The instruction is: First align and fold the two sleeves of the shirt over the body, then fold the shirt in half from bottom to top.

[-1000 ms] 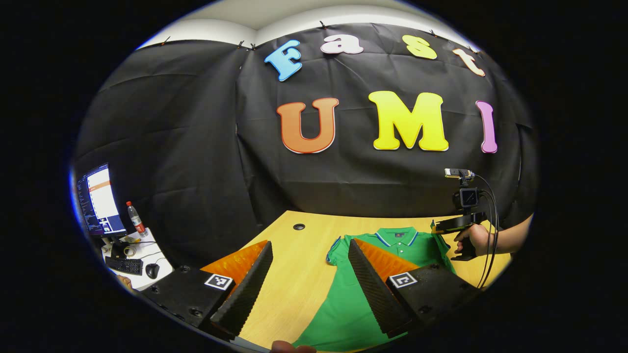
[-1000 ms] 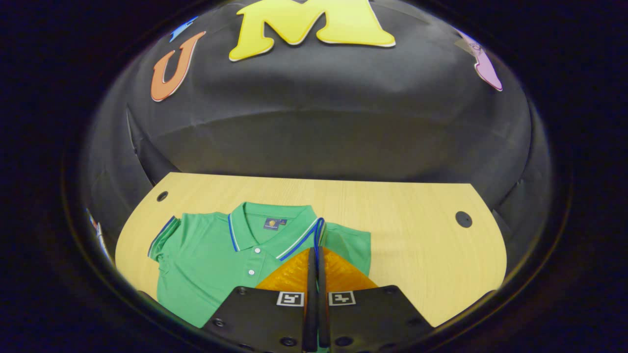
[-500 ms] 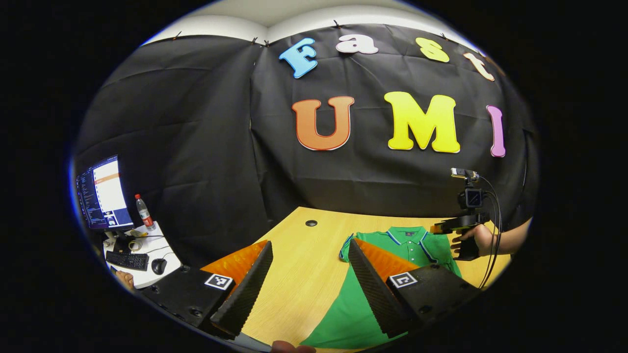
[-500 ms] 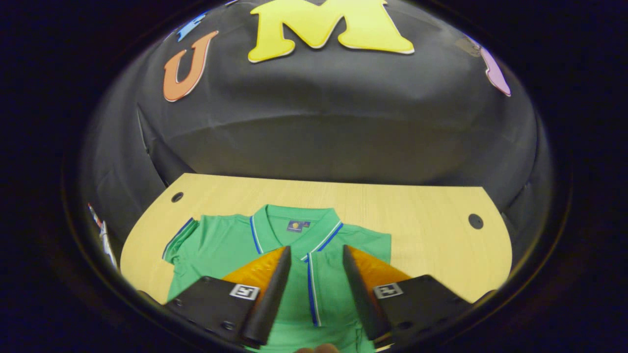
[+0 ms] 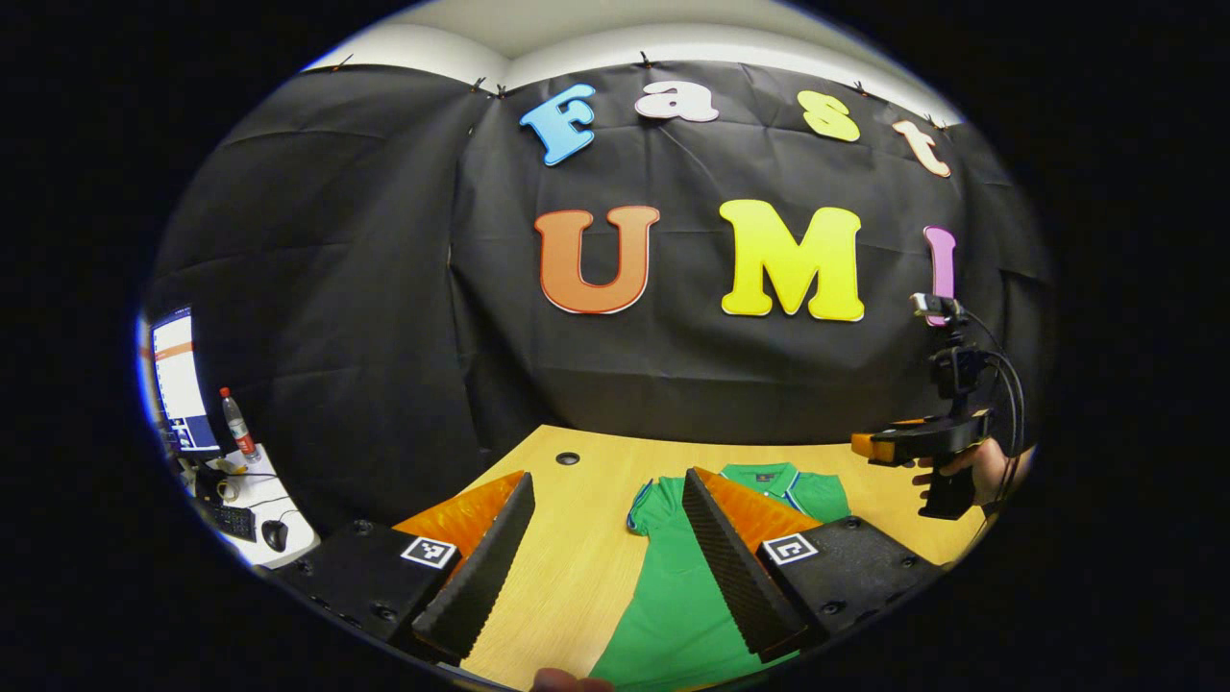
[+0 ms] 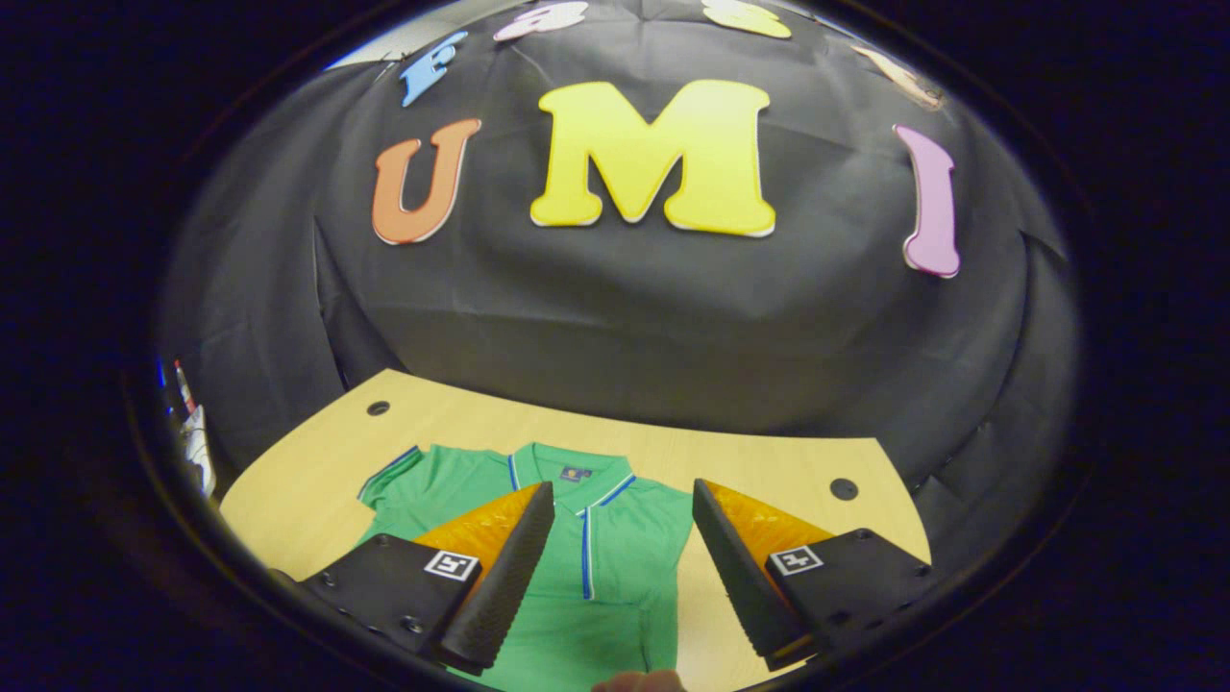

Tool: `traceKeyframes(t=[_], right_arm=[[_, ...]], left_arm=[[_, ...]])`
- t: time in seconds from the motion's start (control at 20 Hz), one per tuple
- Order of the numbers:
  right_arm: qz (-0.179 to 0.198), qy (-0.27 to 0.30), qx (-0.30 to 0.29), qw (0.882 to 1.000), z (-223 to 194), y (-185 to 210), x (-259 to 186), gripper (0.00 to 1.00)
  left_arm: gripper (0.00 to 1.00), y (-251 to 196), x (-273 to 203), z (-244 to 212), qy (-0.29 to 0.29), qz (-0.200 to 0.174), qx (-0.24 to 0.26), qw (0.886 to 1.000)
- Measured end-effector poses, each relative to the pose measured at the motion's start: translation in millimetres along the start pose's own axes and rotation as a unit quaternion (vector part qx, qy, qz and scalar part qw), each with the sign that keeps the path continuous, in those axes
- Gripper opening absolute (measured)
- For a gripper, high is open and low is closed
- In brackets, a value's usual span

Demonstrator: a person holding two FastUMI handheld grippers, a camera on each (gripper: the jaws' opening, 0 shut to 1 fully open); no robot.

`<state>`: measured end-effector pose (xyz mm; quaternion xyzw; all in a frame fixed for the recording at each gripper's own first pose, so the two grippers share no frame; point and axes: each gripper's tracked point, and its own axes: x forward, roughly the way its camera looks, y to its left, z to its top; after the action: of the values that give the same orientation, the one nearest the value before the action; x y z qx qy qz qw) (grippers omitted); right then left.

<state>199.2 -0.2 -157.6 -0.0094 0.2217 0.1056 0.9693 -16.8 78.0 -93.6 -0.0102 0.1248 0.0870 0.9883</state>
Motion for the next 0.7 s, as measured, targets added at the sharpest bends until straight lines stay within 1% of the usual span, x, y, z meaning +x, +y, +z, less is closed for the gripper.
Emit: traceKeyframes(t=[0.1, 0.25, 0.3, 0.4, 0.45, 0.5, 0.55, 0.65, 0.7], right_arm=[[-0.006, -0.02, 0.011, 1.0, 9.9, -5.8, -38.2, 0.94], [-0.019, -0.034, 0.032, 0.999, 11.3, -14.8, -92.4, 0.94], [-0.025, -0.037, 0.033, 0.998, 10.0, -20.2, -108.7, 0.87], [-0.038, -0.039, 0.034, 0.998, 7.5, -26.9, -137.1, 0.87], [-0.045, -0.04, 0.033, 0.998, 7.8, -30.3, -149.7, 0.94], [-0.053, -0.044, 0.032, 0.997, 7.5, -34.7, -161.8, 0.94], [-0.06, -0.048, 0.03, 0.997, 8.8, -37.1, -173.0, 0.87], [-0.07, -0.054, 0.028, 0.996, 11.2, -40.4, -193.5, 0.87], [-0.068, -0.056, 0.027, 0.996, 12.2, -37.1, -201.7, 0.94]], left_arm=[[0.99, -2.4, 8.0, 1.3, -0.005, -0.02, 0.001, 1.0], [0.99, -9.8, 24.0, -2.2, -0.004, -0.056, 0.006, 0.998], [0.99, -12.1, 30.3, -5.5, -0.001, -0.068, 0.006, 0.998], [0.99, -15.6, 43.9, -14.4, 0.007, -0.088, 0.004, 0.996], [0.99, -17.3, 51.7, -19.1, 0.013, -0.097, 0.002, 0.995], [0.99, -20.1, 59.4, -26.5, 0.02, -0.107, 0.001, 0.994], [0.99, -21.4, 67.6, -34.0, 0.029, -0.113, 0.002, 0.993], [1.0, -21.1, 84.0, -46.5, 0.041, -0.123, 0.008, 0.991], [1.0, -21.9, 92.9, -53.2, 0.047, -0.128, 0.007, 0.991]])
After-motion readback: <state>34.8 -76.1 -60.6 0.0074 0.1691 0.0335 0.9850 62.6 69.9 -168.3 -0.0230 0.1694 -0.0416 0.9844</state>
